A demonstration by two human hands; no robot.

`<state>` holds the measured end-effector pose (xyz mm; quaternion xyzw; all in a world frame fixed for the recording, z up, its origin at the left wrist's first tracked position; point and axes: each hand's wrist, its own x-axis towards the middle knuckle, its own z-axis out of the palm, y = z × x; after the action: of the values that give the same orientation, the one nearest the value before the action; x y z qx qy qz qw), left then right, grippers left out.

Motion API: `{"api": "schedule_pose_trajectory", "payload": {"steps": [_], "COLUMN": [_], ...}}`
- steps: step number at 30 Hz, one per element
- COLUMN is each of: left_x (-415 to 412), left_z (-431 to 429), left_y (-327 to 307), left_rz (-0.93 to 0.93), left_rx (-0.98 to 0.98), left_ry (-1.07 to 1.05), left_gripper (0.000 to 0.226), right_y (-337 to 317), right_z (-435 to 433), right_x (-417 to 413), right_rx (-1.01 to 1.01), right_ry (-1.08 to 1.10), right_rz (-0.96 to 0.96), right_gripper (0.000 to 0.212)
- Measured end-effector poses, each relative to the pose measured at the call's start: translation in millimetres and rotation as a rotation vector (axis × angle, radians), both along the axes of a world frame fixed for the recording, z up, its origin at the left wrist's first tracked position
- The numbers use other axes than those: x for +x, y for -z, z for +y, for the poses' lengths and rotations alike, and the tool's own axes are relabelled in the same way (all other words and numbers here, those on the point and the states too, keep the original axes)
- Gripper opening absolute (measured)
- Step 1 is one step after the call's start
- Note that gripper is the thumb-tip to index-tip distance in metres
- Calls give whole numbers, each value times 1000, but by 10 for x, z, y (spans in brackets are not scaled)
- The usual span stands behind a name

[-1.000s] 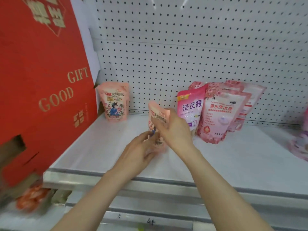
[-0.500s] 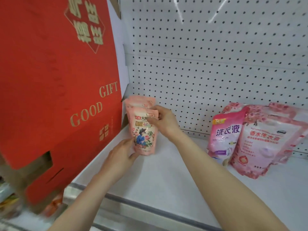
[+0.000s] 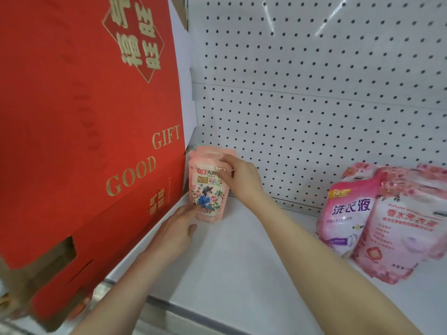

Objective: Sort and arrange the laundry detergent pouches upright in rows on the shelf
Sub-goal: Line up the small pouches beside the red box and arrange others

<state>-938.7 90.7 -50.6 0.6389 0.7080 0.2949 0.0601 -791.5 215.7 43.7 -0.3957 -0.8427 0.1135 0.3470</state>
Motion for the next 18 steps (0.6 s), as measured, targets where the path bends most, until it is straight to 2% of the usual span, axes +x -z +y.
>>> {"api": "schedule_pose_trajectory", "payload": {"steps": [6,12,18], "left_x": [109,528,1162], "left_z": [-191,-572,-821], "left_y": [-143,-164,-28], "left_rz": [22,44,49], "left_rx": [106,206,239], "left_ry": [16,105,328], "left_gripper": [53,35,27], "right_y": [83,562,1010], "right_z": [-373,-1123,-1868], "right_x": [357,1101,2110], "right_rx": [170,291,301], "right_ry": [48,129,378], "right_rz": [-90,-201,-253], "right_gripper": [54,32,26]}}
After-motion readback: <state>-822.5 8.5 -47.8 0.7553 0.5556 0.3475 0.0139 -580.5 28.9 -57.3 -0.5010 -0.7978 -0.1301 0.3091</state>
